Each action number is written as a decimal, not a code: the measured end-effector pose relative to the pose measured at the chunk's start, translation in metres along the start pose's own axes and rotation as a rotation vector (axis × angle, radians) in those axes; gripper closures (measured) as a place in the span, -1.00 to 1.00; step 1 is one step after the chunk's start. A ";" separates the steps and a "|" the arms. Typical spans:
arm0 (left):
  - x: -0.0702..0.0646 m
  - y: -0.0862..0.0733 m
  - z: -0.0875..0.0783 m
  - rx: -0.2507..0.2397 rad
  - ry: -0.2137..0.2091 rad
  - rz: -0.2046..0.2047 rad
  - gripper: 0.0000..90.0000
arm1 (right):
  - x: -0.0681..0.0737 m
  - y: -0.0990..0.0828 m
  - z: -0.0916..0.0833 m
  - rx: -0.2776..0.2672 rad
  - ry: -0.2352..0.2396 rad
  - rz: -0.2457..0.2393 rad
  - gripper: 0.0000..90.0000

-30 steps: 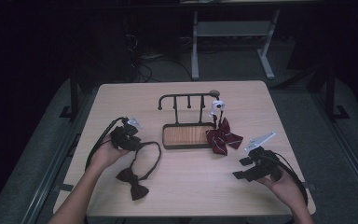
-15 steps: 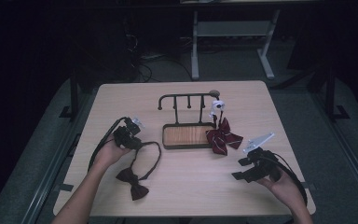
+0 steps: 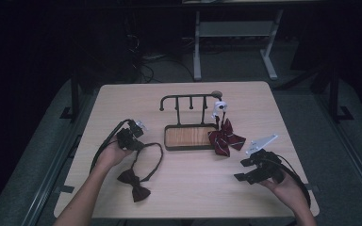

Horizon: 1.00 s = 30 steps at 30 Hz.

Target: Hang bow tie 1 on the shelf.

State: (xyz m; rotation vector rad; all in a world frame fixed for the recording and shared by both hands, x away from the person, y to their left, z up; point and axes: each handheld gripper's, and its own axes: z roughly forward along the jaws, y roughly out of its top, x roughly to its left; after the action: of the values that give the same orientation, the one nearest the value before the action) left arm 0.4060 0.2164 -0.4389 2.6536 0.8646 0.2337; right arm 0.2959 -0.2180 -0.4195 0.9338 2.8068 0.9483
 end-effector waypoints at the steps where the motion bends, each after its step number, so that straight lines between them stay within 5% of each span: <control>1: 0.001 0.000 0.000 -0.001 0.002 0.004 0.99 | 0.000 0.000 0.000 0.001 0.001 -0.001 -0.18; 30: -0.014 0.003 -0.050 -0.043 -0.094 0.072 1.00 | -0.005 -0.003 0.000 -0.003 -0.012 0.016 -0.21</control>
State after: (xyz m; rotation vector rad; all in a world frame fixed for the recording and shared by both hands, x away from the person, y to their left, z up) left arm 0.3834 0.2193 -0.3921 2.6349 0.7275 0.1418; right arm 0.2979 -0.2227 -0.4222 0.9594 2.7915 0.9453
